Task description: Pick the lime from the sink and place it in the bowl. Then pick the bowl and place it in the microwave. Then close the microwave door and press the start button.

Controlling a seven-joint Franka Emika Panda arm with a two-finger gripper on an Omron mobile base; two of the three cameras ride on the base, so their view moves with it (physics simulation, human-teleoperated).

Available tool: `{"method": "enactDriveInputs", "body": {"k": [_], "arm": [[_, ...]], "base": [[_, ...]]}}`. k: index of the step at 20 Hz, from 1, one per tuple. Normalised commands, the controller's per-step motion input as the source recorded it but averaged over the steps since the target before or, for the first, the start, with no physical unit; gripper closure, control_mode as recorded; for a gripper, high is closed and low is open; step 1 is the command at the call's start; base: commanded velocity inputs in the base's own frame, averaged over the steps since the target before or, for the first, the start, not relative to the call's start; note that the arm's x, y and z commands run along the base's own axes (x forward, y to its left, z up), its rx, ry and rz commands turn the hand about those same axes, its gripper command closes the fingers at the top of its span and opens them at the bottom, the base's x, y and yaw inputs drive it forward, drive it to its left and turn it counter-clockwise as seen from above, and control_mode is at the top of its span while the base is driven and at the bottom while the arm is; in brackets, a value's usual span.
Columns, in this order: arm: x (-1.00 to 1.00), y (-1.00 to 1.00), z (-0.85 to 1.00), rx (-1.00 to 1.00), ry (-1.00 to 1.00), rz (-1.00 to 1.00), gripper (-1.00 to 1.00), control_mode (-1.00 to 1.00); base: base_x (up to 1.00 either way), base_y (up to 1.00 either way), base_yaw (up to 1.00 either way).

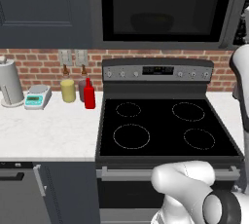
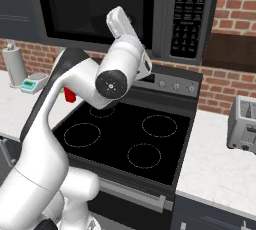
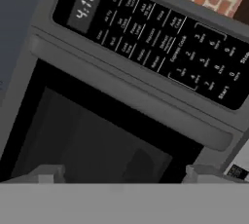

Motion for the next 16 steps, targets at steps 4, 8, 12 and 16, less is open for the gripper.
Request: {"method": "enactDriveInputs", "body": {"k": [4,8,12,16], "arm": [[-0.08,-0.18,0.00,-0.34,0.03,0.02,-1.00,-1.00],[-0.19,-0.22,0.01,-0.32,0.11,0.02,-1.00,-1.00],[-0.19,-0.30,0.09,-0.27,0.22,0.03,-1.00,-1.00],[-0.25,-0.22,0.10,-0.19,0.31,0.04,-1.00,-1.00]], "base": [[0.00,0.00,0.00],[0.00,0.00,0.00],[0.00,0.00,0.00],[0.00,0.00,0.00]]}}
